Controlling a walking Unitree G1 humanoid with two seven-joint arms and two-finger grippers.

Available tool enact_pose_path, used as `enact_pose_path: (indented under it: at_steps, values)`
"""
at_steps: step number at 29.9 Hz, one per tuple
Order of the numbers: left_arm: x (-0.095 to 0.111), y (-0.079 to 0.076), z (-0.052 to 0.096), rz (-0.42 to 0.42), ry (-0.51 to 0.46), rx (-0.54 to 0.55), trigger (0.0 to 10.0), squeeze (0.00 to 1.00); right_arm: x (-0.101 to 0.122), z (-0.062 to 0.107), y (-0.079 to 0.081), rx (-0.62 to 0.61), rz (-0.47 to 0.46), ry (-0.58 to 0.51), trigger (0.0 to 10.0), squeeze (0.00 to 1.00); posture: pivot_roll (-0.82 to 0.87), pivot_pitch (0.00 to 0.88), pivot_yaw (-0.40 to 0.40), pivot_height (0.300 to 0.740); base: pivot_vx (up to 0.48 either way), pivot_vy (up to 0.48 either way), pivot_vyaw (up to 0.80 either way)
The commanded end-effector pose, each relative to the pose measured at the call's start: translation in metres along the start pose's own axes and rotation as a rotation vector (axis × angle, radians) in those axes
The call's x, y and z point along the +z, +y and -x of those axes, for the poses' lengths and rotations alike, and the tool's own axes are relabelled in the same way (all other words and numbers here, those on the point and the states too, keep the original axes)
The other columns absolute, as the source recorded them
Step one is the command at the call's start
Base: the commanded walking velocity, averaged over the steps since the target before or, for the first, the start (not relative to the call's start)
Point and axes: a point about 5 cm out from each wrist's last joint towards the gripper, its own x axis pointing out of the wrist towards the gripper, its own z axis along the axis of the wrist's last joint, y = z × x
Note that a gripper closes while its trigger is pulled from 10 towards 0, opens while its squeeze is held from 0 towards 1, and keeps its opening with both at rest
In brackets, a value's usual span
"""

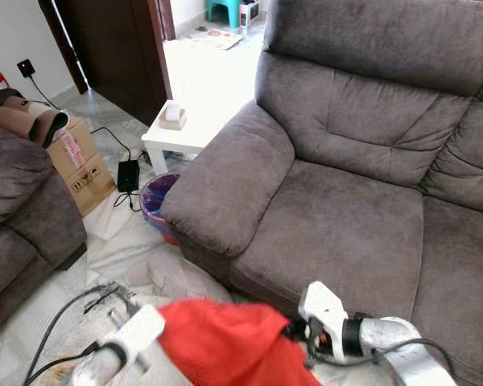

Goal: Move the pillow to the sofa from floor

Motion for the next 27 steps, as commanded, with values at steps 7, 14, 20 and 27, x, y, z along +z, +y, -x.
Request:
enact_pose_path:
  at_steps: [7, 14, 20, 27]
  values:
    - [0.043, 0.010, -0.007, 0.256, -0.188, 0.178, 10.0, 0.00, -0.003, -0.002, -0.008, -0.353, -0.235, -0.202, 10.0, 0.00, 0.01, 0.181, 0.018, 0.740, 0.000, 0.000, 0.00]
    - [0.052, 0.014, -0.004, 0.306, -0.210, 0.243, 10.0, 0.00, -0.004, -0.005, -0.026, -0.565, -0.380, -0.259, 10.0, 0.00, 0.01, 0.164, 0.022, 0.740, 0.000, 0.000, -0.34]
    - [0.056, 0.016, -0.001, 0.262, -0.205, 0.244, 10.0, 0.00, 0.001, -0.006, -0.029, -0.602, -0.344, -0.262, 10.0, 0.00, 0.01, 0.150, 0.024, 0.740, 0.000, -0.240, -0.80]
    - [0.056, 0.016, -0.002, 0.277, -0.202, 0.249, 10.0, 0.00, 0.003, -0.004, -0.034, -0.651, -0.354, -0.277, 10.0, 0.00, 0.01, 0.139, 0.024, 0.740, 0.000, -0.480, -0.80]
